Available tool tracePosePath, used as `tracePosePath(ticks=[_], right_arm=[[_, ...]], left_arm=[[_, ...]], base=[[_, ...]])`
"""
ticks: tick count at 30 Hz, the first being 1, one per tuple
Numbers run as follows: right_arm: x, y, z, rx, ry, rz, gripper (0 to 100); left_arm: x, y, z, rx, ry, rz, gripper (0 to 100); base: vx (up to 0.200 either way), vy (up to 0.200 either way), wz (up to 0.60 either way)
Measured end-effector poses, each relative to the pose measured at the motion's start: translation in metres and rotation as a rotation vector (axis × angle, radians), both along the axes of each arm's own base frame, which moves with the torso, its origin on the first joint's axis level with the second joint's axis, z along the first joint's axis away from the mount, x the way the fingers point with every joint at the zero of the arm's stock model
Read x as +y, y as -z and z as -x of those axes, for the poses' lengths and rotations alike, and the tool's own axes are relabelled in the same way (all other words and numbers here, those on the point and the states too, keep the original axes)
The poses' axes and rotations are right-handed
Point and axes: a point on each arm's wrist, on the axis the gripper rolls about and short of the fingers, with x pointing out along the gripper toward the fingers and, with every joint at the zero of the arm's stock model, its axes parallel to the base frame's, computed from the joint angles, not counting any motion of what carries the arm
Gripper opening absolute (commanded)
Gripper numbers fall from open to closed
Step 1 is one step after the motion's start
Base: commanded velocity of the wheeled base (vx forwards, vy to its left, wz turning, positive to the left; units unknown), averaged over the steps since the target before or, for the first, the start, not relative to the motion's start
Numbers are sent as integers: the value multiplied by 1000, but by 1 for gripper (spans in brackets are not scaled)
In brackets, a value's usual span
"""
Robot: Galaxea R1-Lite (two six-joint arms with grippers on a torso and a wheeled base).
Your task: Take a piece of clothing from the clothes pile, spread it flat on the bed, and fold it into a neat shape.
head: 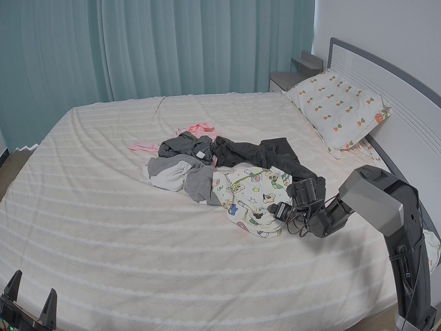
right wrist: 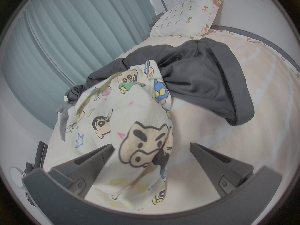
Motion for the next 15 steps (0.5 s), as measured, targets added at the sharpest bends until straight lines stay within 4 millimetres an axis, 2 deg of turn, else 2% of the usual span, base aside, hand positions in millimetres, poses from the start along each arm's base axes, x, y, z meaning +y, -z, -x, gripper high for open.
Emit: tracePosePath(ticks=[7, 12, 15], right_arm=[[-11, -17, 13, 11, 6, 0, 100], [-17, -16, 30, 53, -33, 58, 100], [-14, -13, 36, 69, -71, 83, 100]], left_arm=[[0, 0, 0, 0, 0, 0, 100], [0, 0, 0, 0, 0, 0, 100], [0, 0, 0, 0, 0, 0, 100]], base=[[0, 0, 0], [0, 0, 0], [0, 0, 0]])
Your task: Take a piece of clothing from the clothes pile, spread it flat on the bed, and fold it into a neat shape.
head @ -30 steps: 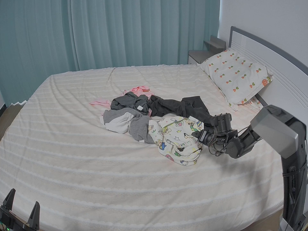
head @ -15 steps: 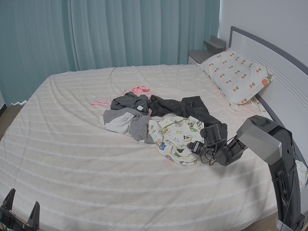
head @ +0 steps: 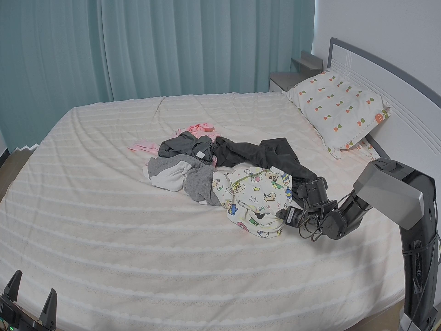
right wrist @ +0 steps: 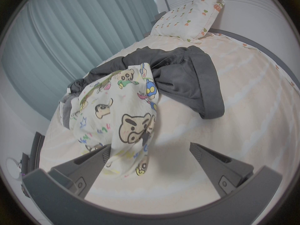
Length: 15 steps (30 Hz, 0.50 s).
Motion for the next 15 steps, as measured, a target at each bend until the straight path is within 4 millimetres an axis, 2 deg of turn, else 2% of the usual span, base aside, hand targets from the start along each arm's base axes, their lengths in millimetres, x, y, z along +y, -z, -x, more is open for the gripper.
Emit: tracePosePath(ticks=[9, 15], right_arm=[[11, 0, 7, -1, -65, 40, 100], [12, -8, 12, -8, -71, 40, 100]], left_arm=[[0, 0, 0, 0, 0, 0, 100], [0, 0, 0, 0, 0, 0, 100]], base=[[0, 0, 0], [0, 0, 0]])
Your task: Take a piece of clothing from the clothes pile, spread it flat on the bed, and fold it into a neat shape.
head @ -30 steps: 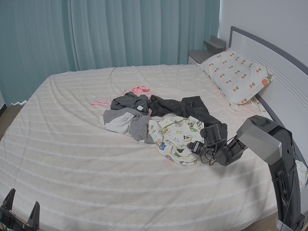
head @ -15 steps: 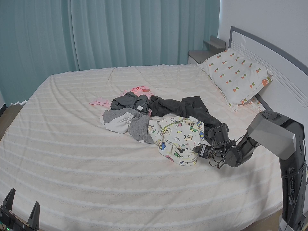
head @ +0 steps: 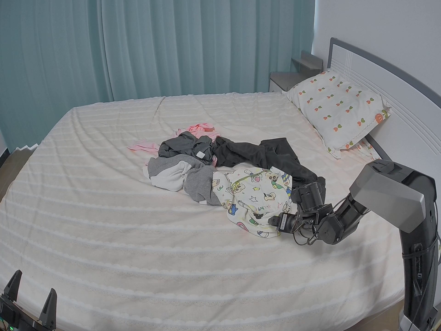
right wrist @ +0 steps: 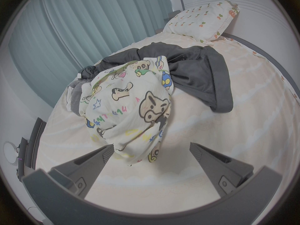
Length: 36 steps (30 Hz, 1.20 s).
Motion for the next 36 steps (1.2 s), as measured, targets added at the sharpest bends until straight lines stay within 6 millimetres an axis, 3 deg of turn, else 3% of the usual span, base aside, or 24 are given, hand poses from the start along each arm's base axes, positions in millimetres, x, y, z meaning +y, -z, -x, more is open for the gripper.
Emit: tracePosePath(ticks=[9, 18, 26, 27, 36], right_arm=[[-1, 0, 14, 24, -71, 64, 100], [15, 3, -8, -18, -113, 77, 100], [31, 26, -20, 10, -147, 98, 100], [32, 28, -21, 12, -148, 98, 0], [36, 25, -30, -23, -76, 2, 0]], left_arm=[[0, 0, 0, 0, 0, 0, 100], [0, 0, 0, 0, 0, 0, 100], [0, 0, 0, 0, 0, 0, 100], [0, 0, 0, 0, 0, 0, 100], [0, 0, 0, 0, 1, 0, 100]], base=[[0, 0, 0], [0, 0, 0], [0, 0, 0], [0, 0, 0], [0, 0, 0]])
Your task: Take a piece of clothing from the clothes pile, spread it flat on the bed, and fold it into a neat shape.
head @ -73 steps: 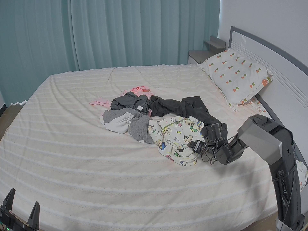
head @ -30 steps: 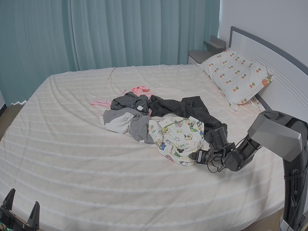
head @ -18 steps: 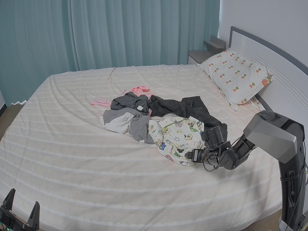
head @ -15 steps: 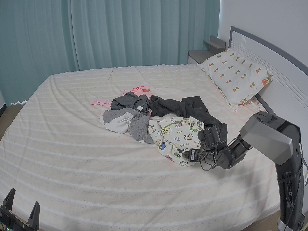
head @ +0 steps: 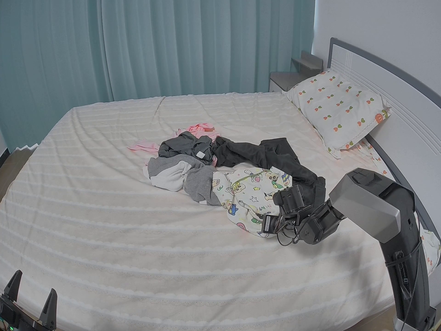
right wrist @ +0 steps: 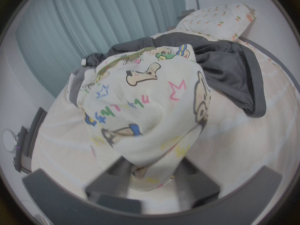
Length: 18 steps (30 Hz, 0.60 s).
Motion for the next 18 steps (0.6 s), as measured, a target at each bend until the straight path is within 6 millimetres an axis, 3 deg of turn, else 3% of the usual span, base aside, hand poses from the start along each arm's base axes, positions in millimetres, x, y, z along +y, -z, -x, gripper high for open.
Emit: tracePosePath(ticks=[10, 18], right_arm=[[-6, -48, 18, 19, -26, -192, 0], [-19, -118, 43, -49, -66, -297, 0]], left_arm=[[0, 0, 0, 0, 0, 0, 100], [0, 0, 0, 0, 0, 0, 100]], base=[[0, 0, 0], [0, 0, 0]])
